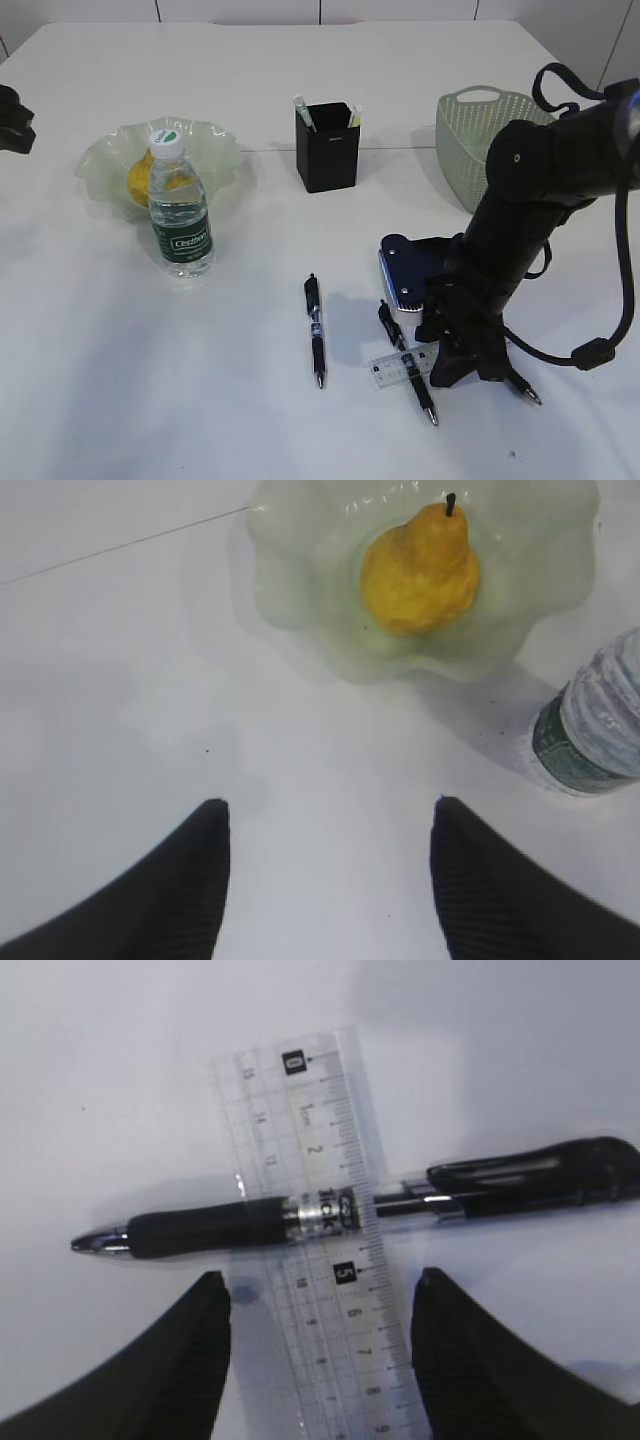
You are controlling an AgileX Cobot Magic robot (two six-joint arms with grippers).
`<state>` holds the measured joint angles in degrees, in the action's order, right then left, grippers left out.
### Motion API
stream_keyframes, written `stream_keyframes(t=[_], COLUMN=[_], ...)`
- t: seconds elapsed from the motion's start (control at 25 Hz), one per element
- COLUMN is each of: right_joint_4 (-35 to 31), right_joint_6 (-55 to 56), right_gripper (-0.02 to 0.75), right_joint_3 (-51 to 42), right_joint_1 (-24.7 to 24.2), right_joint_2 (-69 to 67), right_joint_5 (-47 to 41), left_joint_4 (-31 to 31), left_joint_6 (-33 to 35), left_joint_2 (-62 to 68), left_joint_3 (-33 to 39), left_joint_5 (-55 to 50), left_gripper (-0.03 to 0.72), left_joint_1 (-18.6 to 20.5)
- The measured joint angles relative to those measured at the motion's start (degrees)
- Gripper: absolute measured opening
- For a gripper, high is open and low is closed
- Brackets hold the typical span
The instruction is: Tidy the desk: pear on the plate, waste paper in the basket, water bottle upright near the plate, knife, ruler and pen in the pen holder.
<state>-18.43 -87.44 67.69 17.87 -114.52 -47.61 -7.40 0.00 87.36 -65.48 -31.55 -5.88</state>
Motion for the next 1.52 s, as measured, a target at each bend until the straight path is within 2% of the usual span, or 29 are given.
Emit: stream_keyframes(t=[0.96,1.08,1.28,1.52], right_joint_4=[-0.10,-0.19,-0.19,-0.32], right_joint_6=[0.01,0.01,0.11,0.11], right_gripper=[0.428,0.394,0.292,0.283], right_joint_3=[0.12,0.12,0.12,0.12], right_joint_1=[0.00,0.00,0.00,0.00], right_joint_2=[-1.10,-1.10,-1.10,-1.10], right_joint_5=[2.20,2.71,2.70,2.84], left_joint_4=[-0.16,-0.16,-0.16,-0.16], left_joint_6=[0.00,0.00,0.00,0.00], left_joint_2=[0.00,0.00,0.00,0.00], left_joint_3=[0.00,0.00,0.00,0.00], left_joint_5=[0.80,0.80,0.80,0.80], left_gripper=[0.447,0.447,0.447,0.447], left_joint_1=[0.00,0.00,0.00,0.00])
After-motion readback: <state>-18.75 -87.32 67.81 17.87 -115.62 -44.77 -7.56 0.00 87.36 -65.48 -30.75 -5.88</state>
